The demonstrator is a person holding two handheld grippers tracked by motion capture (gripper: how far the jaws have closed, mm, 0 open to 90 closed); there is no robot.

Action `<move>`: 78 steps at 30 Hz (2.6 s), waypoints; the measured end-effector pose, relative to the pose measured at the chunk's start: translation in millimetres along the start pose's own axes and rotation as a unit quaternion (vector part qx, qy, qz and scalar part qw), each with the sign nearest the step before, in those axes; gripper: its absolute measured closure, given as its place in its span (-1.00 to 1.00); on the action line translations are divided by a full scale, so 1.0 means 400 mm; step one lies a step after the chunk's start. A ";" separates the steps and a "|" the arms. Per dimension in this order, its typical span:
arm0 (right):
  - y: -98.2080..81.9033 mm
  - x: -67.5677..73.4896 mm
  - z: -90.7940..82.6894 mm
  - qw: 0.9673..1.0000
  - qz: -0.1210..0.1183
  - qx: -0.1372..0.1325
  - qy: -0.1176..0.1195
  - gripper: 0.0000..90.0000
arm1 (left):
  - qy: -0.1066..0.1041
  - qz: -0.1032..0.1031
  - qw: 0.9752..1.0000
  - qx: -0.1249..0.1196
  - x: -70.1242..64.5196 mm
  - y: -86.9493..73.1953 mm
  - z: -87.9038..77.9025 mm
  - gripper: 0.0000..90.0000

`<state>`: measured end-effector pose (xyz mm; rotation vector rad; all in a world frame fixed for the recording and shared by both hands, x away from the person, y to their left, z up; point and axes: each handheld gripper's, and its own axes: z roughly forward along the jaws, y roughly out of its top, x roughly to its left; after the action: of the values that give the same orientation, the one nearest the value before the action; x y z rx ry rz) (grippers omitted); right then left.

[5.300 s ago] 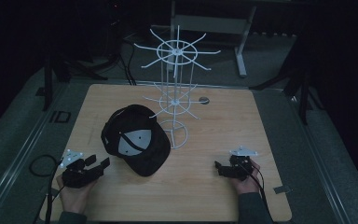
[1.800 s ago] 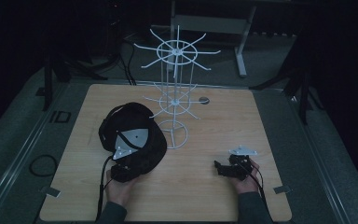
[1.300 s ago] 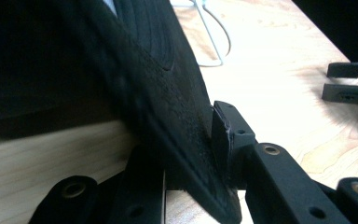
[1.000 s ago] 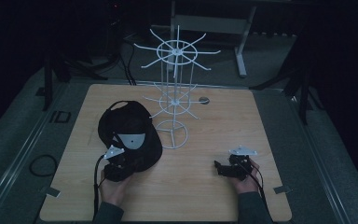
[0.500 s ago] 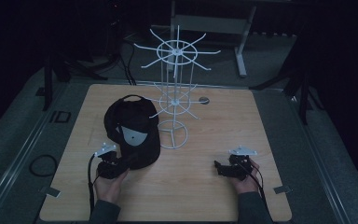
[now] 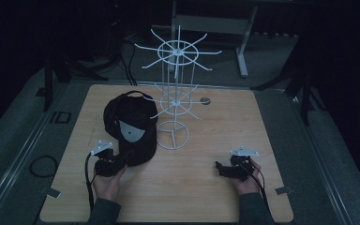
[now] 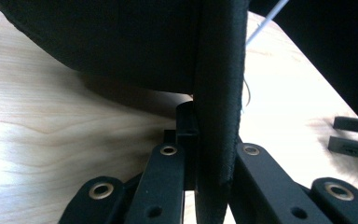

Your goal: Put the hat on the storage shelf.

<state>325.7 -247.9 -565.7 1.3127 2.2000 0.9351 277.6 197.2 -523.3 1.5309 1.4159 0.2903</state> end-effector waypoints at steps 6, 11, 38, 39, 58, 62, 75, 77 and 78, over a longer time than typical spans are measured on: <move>0.000 0.000 0.000 1.000 0.000 0.000 0.000 -0.66 | 0.012 0.002 1.000 -0.014 0.009 0.015 -0.015 0.93; 0.000 0.000 0.000 1.000 0.000 0.000 0.000 -0.66 | 0.020 0.006 0.999 -0.028 0.012 0.035 -0.030 0.93; 0.000 0.000 0.000 1.000 -0.001 -0.001 0.000 -0.66 | 0.032 0.054 0.995 -0.084 0.014 0.118 -0.079 0.93; 0.000 0.000 0.000 1.000 -0.001 -0.001 0.000 -0.66 | 0.030 0.056 0.994 -0.089 0.011 0.123 -0.083 0.93; 0.000 0.000 0.000 1.000 -0.001 0.000 0.000 -0.66 | 0.030 0.076 0.990 -0.113 -0.009 0.161 -0.106 0.93; 0.000 0.000 0.000 1.000 -0.001 0.000 0.000 -0.66 | 0.031 0.079 0.990 -0.116 -0.012 0.166 -0.109 0.93; 0.000 0.000 0.001 1.000 -0.001 -0.001 0.000 -0.66 | 0.031 0.089 0.987 -0.127 -0.025 0.179 -0.118 0.93; 0.000 0.000 0.000 1.000 -0.001 -0.001 0.000 -0.66 | 0.031 0.092 0.987 -0.130 -0.029 0.184 -0.121 0.93; 0.000 0.000 0.000 1.000 -0.001 -0.001 0.000 -0.66 | 0.031 0.093 0.987 -0.130 -0.030 0.184 -0.121 0.93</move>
<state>325.9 -247.8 -565.8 1.3103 2.1992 0.9361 284.5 223.3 -438.3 1.4476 1.2288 0.6164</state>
